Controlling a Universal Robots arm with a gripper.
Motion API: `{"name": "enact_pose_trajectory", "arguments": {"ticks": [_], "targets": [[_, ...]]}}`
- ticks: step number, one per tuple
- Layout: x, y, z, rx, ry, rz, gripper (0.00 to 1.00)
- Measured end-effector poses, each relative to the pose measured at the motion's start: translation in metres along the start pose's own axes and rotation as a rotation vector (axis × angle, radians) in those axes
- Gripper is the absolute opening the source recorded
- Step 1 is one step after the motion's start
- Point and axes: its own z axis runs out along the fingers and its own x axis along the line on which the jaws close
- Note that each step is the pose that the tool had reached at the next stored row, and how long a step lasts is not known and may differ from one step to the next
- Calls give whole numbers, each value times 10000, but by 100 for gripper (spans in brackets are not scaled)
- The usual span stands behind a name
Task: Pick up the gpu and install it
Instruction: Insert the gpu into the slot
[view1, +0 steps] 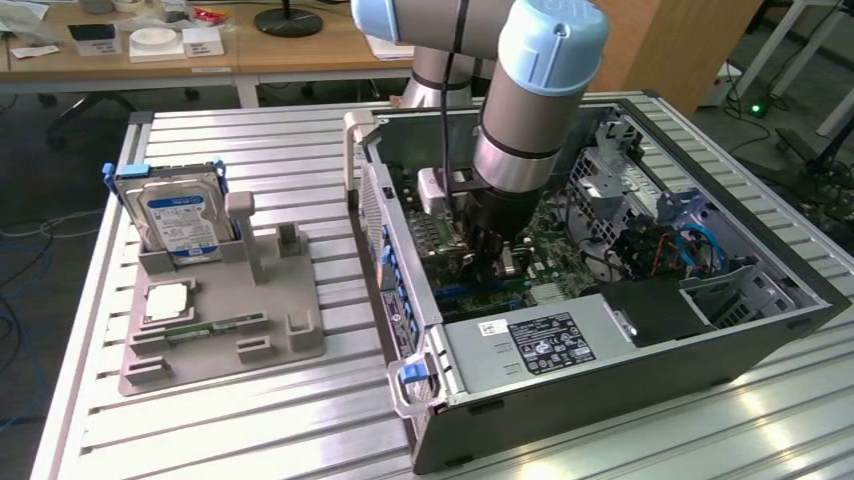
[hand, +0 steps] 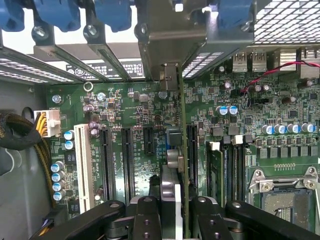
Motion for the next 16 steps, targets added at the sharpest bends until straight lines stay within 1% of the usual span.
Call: {"name": "enact_pose_trajectory", "arguments": {"ticks": [16], "targets": [[3,18,38,-1,2,-1,28]]}}
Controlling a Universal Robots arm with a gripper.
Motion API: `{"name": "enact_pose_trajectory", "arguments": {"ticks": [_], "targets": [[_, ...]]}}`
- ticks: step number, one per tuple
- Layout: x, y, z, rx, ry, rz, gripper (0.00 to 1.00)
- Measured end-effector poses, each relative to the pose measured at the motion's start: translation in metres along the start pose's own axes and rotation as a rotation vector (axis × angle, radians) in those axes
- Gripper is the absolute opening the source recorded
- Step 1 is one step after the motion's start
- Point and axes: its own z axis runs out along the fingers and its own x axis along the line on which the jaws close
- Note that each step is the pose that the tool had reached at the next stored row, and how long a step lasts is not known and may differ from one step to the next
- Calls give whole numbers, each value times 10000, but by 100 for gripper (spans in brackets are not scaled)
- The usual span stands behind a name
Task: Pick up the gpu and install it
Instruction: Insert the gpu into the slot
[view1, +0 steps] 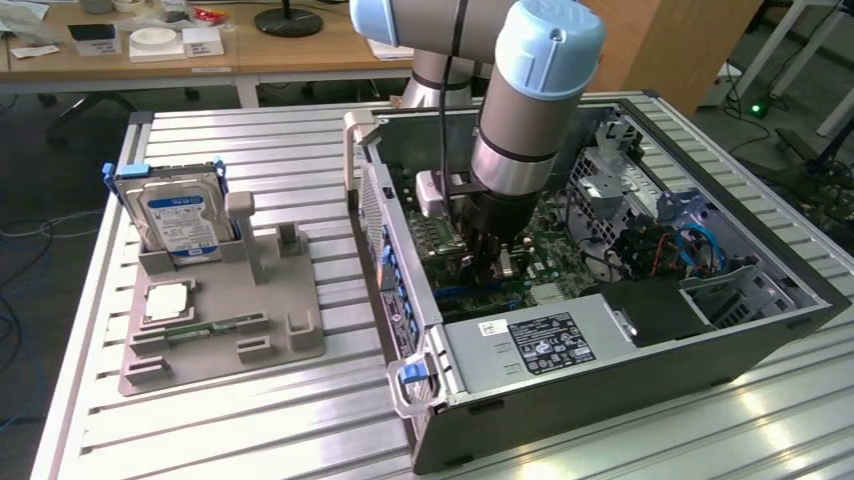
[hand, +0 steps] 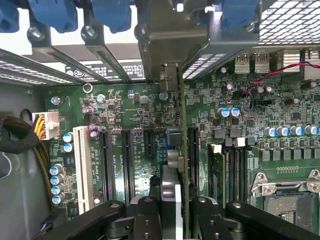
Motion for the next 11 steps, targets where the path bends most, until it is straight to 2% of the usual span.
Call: {"name": "enact_pose_trajectory", "arguments": {"ticks": [11], "targets": [[0,0,1,1,-2,1,28]]}}
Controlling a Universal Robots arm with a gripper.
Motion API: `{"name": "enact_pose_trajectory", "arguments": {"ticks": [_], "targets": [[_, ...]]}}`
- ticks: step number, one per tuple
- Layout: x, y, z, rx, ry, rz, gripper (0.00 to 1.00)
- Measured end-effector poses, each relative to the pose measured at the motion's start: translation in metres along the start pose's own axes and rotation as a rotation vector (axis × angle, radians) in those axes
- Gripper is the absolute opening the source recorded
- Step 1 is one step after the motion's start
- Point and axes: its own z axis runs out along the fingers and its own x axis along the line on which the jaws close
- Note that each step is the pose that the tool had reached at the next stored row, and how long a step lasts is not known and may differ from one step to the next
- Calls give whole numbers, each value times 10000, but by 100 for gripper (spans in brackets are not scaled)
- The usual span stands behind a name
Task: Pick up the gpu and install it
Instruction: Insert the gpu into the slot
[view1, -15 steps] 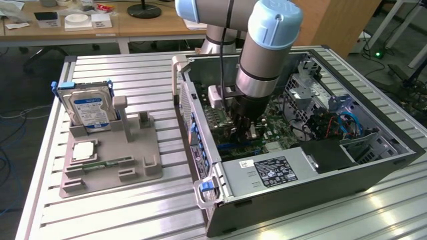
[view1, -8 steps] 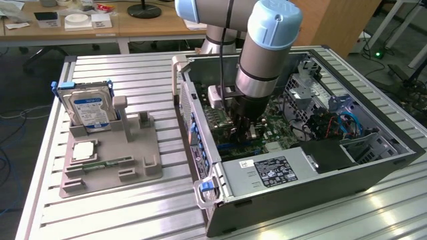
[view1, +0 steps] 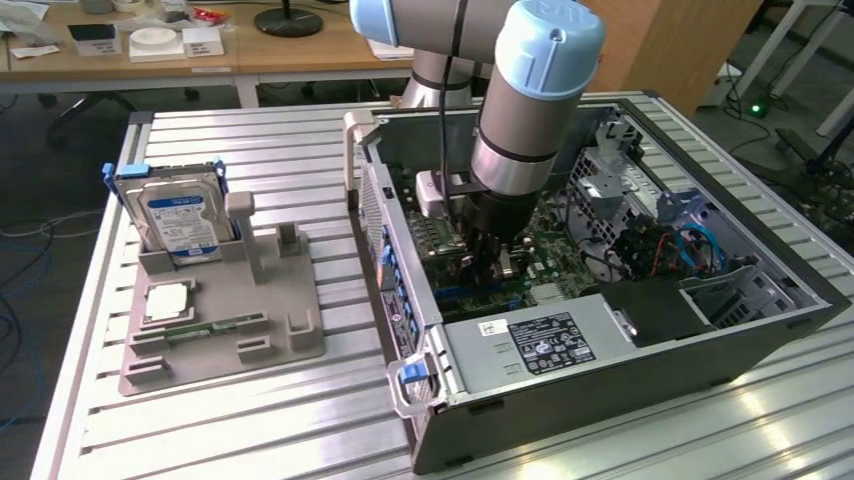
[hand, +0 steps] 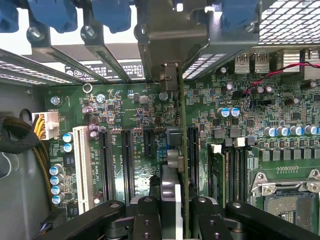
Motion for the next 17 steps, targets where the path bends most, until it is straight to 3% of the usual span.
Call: {"name": "enact_pose_trajectory", "arguments": {"ticks": [17], "targets": [[6,2,-32,0,1,30,28]]}}
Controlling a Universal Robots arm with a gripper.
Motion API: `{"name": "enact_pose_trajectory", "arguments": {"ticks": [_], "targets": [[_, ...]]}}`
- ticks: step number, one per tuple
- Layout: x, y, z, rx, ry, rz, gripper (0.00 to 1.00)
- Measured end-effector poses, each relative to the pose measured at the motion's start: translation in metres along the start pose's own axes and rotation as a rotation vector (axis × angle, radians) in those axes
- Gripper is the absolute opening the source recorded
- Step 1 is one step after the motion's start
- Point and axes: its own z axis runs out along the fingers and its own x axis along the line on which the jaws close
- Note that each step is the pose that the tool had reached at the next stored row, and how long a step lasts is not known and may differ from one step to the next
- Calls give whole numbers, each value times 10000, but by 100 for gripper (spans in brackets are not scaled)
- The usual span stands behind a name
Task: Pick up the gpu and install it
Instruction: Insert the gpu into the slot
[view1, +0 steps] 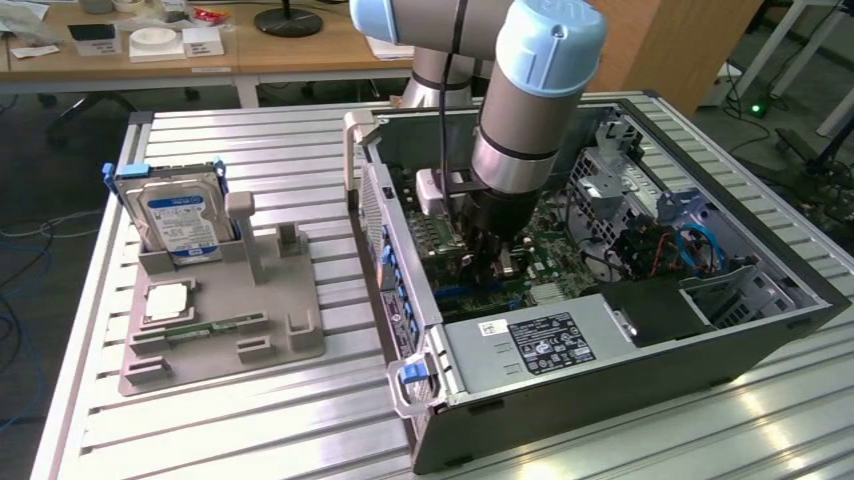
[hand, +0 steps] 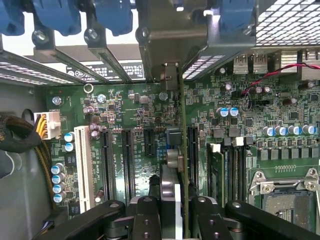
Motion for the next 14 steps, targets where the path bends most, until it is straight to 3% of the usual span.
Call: {"name": "enact_pose_trajectory", "arguments": {"ticks": [14], "targets": [[3,-1,40,1,-2,16,28]]}}
